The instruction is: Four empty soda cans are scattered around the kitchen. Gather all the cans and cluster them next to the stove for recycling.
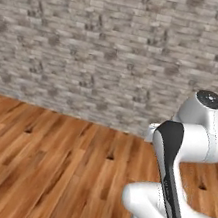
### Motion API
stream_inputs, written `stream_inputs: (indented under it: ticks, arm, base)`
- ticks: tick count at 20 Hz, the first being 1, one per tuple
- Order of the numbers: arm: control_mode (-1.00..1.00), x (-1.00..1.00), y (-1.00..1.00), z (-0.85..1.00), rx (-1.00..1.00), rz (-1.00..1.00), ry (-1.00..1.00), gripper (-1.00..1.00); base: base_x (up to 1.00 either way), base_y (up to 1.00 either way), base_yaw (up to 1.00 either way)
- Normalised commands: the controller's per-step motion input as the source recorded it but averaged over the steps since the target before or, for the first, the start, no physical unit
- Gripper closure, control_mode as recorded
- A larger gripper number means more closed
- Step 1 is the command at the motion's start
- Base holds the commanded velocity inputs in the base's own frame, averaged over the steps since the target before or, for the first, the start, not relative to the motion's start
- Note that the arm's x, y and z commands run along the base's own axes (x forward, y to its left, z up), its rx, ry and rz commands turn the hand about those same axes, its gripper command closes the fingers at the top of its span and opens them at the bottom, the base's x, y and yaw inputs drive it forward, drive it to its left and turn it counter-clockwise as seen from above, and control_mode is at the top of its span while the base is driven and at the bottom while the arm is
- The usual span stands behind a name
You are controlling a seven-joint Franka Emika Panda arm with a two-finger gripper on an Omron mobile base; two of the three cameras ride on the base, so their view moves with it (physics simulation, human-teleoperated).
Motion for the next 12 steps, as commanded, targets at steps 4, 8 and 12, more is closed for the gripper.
stream_inputs:
  ticks: [4,8,12]
  arm:
    - [1.0,0.0,0.0,0.0,0.0,0.0,0.0,-1.0]
    - [1.0,0.0,0.0,0.0,0.0,0.0,0.0,-1.0]
    - [1.0,0.0,0.0,0.0,0.0,0.0,0.0,-1.0]
  base:
    - [0.07,0.03,0.5]
    - [0.0,0.03,0.5]
    - [0.0,0.06,0.49]
